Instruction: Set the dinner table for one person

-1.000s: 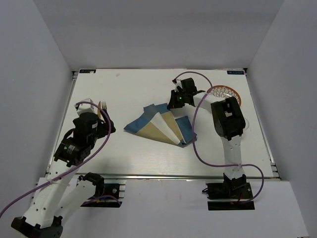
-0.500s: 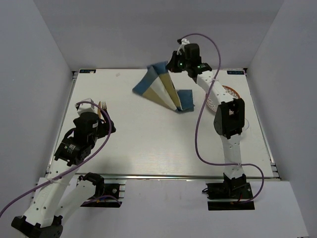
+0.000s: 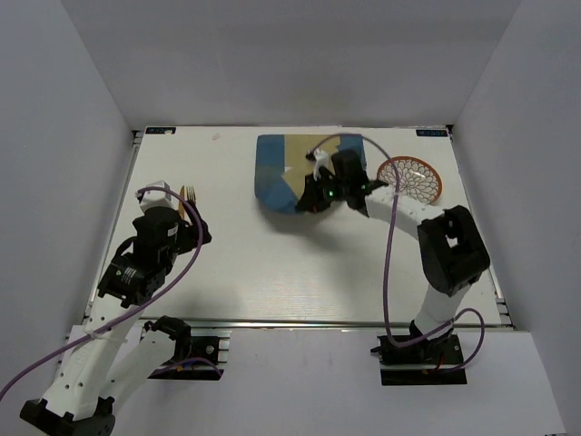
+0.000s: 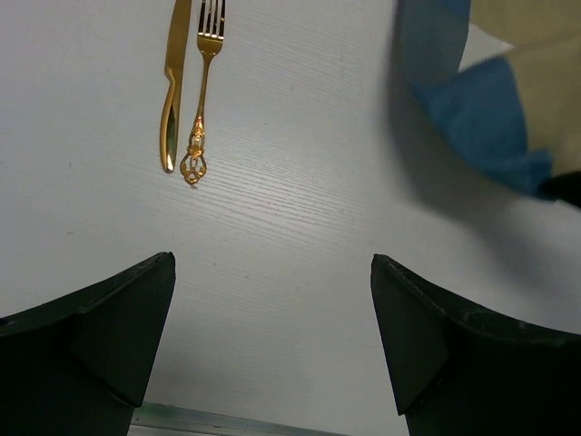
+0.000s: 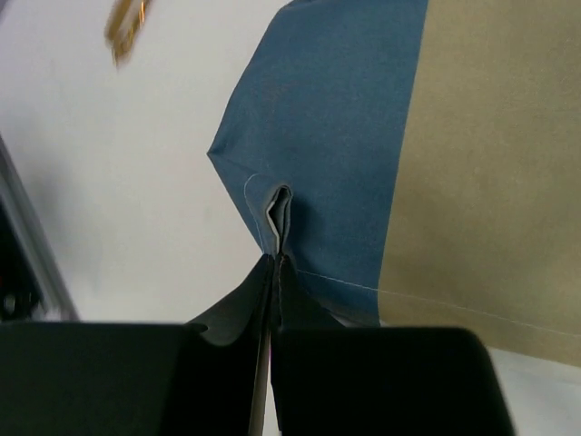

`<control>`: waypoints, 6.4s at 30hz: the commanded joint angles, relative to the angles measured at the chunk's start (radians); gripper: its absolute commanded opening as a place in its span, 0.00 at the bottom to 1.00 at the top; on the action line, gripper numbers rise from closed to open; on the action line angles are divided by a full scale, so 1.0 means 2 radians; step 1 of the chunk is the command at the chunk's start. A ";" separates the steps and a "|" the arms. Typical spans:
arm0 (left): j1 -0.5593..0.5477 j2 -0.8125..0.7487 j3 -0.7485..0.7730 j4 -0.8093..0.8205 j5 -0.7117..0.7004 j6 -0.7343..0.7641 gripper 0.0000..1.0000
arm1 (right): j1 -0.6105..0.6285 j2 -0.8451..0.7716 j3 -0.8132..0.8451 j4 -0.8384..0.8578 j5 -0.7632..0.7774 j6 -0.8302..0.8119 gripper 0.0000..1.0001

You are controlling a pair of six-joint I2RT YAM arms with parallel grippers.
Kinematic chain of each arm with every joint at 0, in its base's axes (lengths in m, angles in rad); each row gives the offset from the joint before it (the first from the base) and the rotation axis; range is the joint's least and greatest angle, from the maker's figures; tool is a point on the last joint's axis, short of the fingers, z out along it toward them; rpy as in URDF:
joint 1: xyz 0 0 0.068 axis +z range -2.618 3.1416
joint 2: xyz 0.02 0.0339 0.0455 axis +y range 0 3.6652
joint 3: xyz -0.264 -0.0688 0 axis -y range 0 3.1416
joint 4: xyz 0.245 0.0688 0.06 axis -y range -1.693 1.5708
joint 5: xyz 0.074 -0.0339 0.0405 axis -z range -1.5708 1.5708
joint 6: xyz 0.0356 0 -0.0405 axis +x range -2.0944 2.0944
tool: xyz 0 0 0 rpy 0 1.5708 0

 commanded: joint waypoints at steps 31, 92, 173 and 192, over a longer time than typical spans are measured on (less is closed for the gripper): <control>-0.002 0.279 0.067 0.198 0.219 -0.021 0.98 | 0.166 -0.289 -0.359 -0.084 0.471 0.483 0.89; -0.054 0.723 0.366 -0.050 0.016 -0.149 0.98 | 0.048 -0.174 -0.309 -0.023 0.278 0.290 0.89; -0.014 0.725 0.354 -0.065 -0.049 -0.123 0.98 | -0.036 0.150 0.063 -0.179 0.373 0.166 0.89; -0.010 0.695 0.369 -0.078 -0.034 -0.121 0.98 | -0.036 0.132 0.074 -0.188 0.364 0.165 0.89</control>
